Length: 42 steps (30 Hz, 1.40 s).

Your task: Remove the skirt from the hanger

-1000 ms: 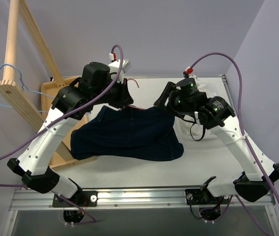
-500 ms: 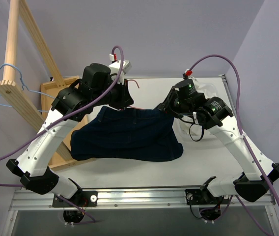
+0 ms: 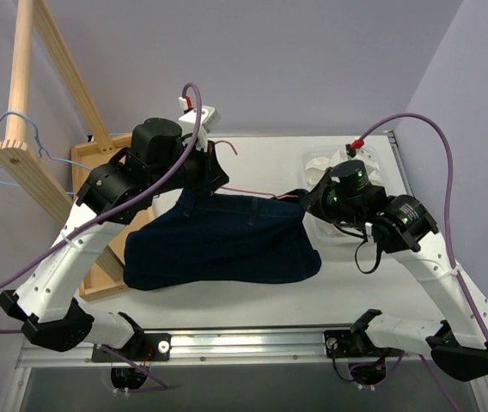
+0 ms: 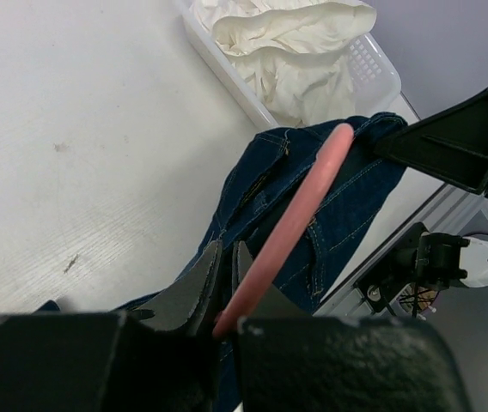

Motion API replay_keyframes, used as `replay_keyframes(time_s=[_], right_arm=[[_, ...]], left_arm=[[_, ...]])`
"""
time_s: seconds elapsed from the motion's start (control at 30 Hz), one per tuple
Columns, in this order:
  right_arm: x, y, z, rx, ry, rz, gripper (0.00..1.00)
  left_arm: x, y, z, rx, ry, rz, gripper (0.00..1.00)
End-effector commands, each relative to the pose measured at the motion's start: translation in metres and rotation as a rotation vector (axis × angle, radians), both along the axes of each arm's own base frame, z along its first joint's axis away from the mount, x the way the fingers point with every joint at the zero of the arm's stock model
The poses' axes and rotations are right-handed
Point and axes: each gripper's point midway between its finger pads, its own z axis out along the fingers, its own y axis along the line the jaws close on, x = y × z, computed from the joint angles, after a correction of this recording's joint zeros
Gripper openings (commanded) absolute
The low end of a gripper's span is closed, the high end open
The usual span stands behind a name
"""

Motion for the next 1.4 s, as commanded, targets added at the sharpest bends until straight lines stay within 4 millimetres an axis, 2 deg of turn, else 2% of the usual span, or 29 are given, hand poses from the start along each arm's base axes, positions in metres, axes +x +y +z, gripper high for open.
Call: replay_keyframes(time_s=[0.0,0.07,0.1,0.13,0.27,0.43,0.5,0.53,0.57,0.6,0.63,0.67,0.7,0.73,0.77,0.8,0.83,0.87,0.9,0.93,1.0,1.03,1.1,1.13,1.23,1.27,1.33,1.37], right_arm=[[-0.009,-0.044,-0.023,-0.161,0.031,-0.117,0.0],[-0.01,-0.052,-0.024,-0.183,0.031,-0.127,0.0],[-0.011,-0.056,-0.026,-0.201,0.035,-0.133,0.0],[-0.011,-0.059,-0.024,-0.211,0.032,-0.135,0.0],[-0.009,-0.075,-0.021,-0.254,0.031,-0.156,0.0],[-0.011,-0.068,-0.022,-0.213,0.016,-0.113,0.0],[-0.011,-0.054,-0.021,-0.163,-0.002,-0.051,0.0],[-0.014,-0.049,-0.026,-0.146,-0.002,-0.018,0.0],[-0.016,-0.034,-0.024,-0.095,-0.012,0.044,0.0],[-0.019,-0.027,-0.03,-0.085,-0.004,0.084,0.0],[-0.022,-0.02,-0.032,-0.071,0.001,0.122,0.0],[-0.029,-0.007,-0.033,-0.035,0.014,0.192,0.0],[-0.031,0.003,-0.031,-0.011,0.004,0.233,0.0],[-0.038,0.015,-0.032,-0.003,0.003,0.292,0.0],[-0.042,0.023,-0.029,0.011,-0.006,0.329,0.0],[-0.046,0.03,-0.027,0.019,-0.01,0.356,0.0],[-0.056,0.04,-0.024,0.028,-0.018,0.399,0.0],[-0.059,0.045,-0.019,0.041,-0.031,0.414,0.0],[-0.063,0.047,-0.016,0.047,-0.042,0.421,0.0],[-0.066,0.048,-0.014,0.053,-0.046,0.423,0.0],[-0.072,0.046,-0.017,0.048,-0.029,0.413,0.0],[-0.072,0.042,-0.018,0.041,-0.029,0.398,0.0],[-0.073,0.035,-0.02,0.033,-0.025,0.371,0.0],[-0.066,0.027,-0.021,0.005,-0.04,0.317,0.0],[-0.057,0.013,-0.017,-0.064,-0.051,0.253,0.0],[-0.05,0.002,-0.018,-0.123,-0.056,0.202,0.0],[-0.035,-0.003,-0.008,-0.193,-0.076,0.152,0.0],[-0.025,-0.014,-0.002,-0.244,-0.102,0.095,0.0]], left_arm=[[-0.005,0.013,0.048,-0.1,-0.148,0.019,0.02],[-0.013,0.017,0.049,-0.107,-0.159,0.0,0.02],[-0.015,0.017,0.038,-0.096,-0.143,-0.006,0.02],[-0.023,0.023,0.043,-0.112,-0.161,-0.01,0.02],[-0.037,0.036,0.033,-0.119,-0.163,-0.004,0.02],[-0.041,0.048,0.037,-0.151,-0.175,0.046,0.02],[-0.037,0.051,0.043,-0.175,-0.184,0.082,0.02],[-0.032,0.05,0.054,-0.22,-0.203,0.111,0.02],[-0.029,0.049,0.058,-0.239,-0.211,0.124,0.02],[-0.025,0.046,0.068,-0.279,-0.22,0.14,0.02],[-0.016,0.04,0.067,-0.28,-0.212,0.155,0.02],[-0.012,0.037,0.08,-0.303,-0.229,0.157,0.02],[-0.009,0.033,0.086,-0.315,-0.234,0.153,0.02],[0.003,0.02,0.08,-0.306,-0.207,0.148,0.02],[0.006,0.013,0.083,-0.313,-0.199,0.133,0.02],[0.007,0.009,0.096,-0.343,-0.212,0.125,0.02],[0.017,-0.002,0.091,-0.336,-0.193,0.119,0.02],[0.02,-0.008,0.093,-0.345,-0.189,0.107,0.02],[0.022,-0.011,0.104,-0.378,-0.202,0.107,0.02],[0.03,-0.019,0.1,-0.377,-0.189,0.107,0.02],[0.037,-0.034,0.103,-0.397,-0.177,0.08,0.02],[0.036,-0.035,0.118,-0.422,-0.199,0.072,0.02],[0.037,-0.039,0.127,-0.438,-0.203,0.058,0.02],[0.036,-0.039,0.14,-0.461,-0.22,0.05,0.02],[0.026,-0.038,0.16,-0.509,-0.221,0.026,0.02],[0.015,-0.033,0.179,-0.545,-0.242,0.001,0.02],[0.002,-0.026,0.184,-0.534,-0.227,-0.015,0.02],[-0.007,-0.018,0.195,-0.546,-0.241,-0.018,0.02]])
